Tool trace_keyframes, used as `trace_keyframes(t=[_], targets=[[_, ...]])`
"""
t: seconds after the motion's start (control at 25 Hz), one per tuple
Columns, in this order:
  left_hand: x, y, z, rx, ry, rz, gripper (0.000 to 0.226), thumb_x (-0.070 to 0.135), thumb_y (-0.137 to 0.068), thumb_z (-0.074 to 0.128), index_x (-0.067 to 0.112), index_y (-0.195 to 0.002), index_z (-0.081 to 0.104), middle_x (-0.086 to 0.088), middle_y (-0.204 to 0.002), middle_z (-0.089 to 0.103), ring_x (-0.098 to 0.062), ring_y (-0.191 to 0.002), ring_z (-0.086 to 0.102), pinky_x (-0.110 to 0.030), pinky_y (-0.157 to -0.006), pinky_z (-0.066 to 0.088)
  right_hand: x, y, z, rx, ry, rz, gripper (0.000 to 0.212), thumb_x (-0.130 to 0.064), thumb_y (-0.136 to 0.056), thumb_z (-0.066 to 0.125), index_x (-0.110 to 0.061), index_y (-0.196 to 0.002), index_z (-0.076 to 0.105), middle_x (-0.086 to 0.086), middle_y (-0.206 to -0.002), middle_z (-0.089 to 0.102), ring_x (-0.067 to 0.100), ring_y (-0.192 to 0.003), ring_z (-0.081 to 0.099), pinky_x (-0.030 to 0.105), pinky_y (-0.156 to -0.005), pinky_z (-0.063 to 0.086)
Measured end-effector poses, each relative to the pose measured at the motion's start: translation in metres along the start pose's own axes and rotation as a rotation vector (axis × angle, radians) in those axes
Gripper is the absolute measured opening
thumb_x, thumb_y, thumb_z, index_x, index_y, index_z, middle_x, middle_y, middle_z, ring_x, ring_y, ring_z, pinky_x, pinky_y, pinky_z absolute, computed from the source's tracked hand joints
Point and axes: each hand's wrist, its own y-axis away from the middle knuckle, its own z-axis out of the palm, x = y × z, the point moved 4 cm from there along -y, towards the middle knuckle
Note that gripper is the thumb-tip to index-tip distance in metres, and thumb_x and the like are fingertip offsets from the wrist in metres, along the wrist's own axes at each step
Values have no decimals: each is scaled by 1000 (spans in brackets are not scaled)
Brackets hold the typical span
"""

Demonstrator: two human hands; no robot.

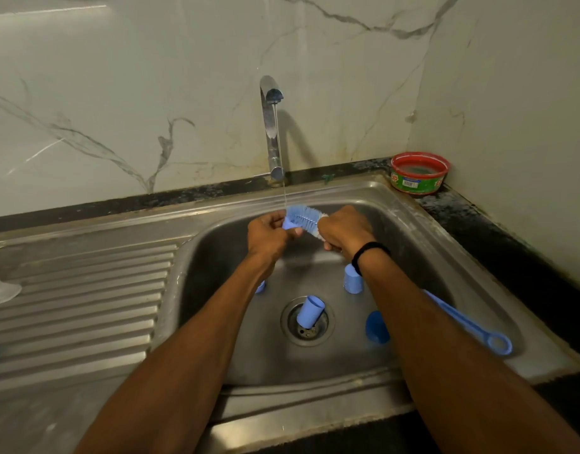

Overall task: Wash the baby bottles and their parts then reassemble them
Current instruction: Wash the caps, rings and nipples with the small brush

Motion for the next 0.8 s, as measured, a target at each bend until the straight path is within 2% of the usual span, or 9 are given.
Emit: trace_keyframes(t=[0.12, 0.2, 0.28, 0.4, 0.48, 0.6, 0.72, 0.8], targets=[[-1, -3, -5, 36, -36, 43, 46, 0, -80, 80, 7, -123, 66, -5, -112, 73, -16, -102, 71, -26, -87, 59, -4, 2, 3, -5, -10, -20, 17, -20, -90, 60, -5, -83, 64, 6, -60, 64, 14, -49, 60, 25, -52, 48], [-5, -6, -6, 24, -67, 59, 44, 4, -82, 80, 8, -124, 67, -6, -113, 73, -16, -103, 71, -27, -88, 59, -5, 5, 4, -2, 25, -16, 20, -22, -90, 61, -9, -74, 60, 4, -57, 62, 12, -46, 57, 22, -48, 45], [-8, -8, -9, 73, -41, 26, 38, 7, -85, 77, 8, -122, 67, -4, -111, 73, -15, -100, 70, -22, -82, 59, -5, 7, 8, -31, -35, 2, 18, -20, -91, 60, -6, -80, 63, 6, -58, 62, 14, -49, 58, 23, -46, 42], [-14, -7, -12, 201, 261, -252, 25, 16, -92, 72, 8, -115, 69, -8, -106, 72, -20, -96, 70, -25, -77, 60, -4, 5, 6, 29, 5, -21, 17, -22, -89, 61, -5, -88, 65, 8, -66, 65, 20, -61, 63, 26, -53, 47], [-18, -6, -16, 236, 434, -410, 29, 26, -95, 68, 4, -114, 68, -13, -100, 72, -21, -86, 70, -27, -71, 60, -4, 5, 6, 28, 59, -27, 13, -20, -87, 59, -7, -87, 63, 7, -65, 65, 18, -58, 63, 24, -52, 47], [-18, -9, -17, 173, 491, -448, 42, 30, -93, 70, 1, -123, 61, -18, -102, 73, -22, -81, 75, -29, -64, 62, -4, 5, 16, -72, 37, -11, 15, -15, -88, 57, -3, -91, 65, 9, -63, 65, 19, -59, 64, 26, -55, 48], [-10, -4, 2, 48, 514, -456, 54, 26, -90, 75, 0, -132, 53, -20, -109, 72, -26, -88, 76, -31, -68, 62, -6, 7, 13, 11, 165, -80, 14, -23, -87, 61, -9, -89, 63, 7, -72, 66, 21, -68, 67, 28, -62, 56], [-7, -1, 8, 75, 521, -447, 49, 24, -94, 71, 0, -131, 50, -20, -108, 71, -27, -89, 74, -34, -72, 62, -7, 8, 12, 3, 154, -94, 13, -23, -89, 60, -13, -82, 58, 6, -67, 64, 18, -63, 65, 26, -59, 54]])
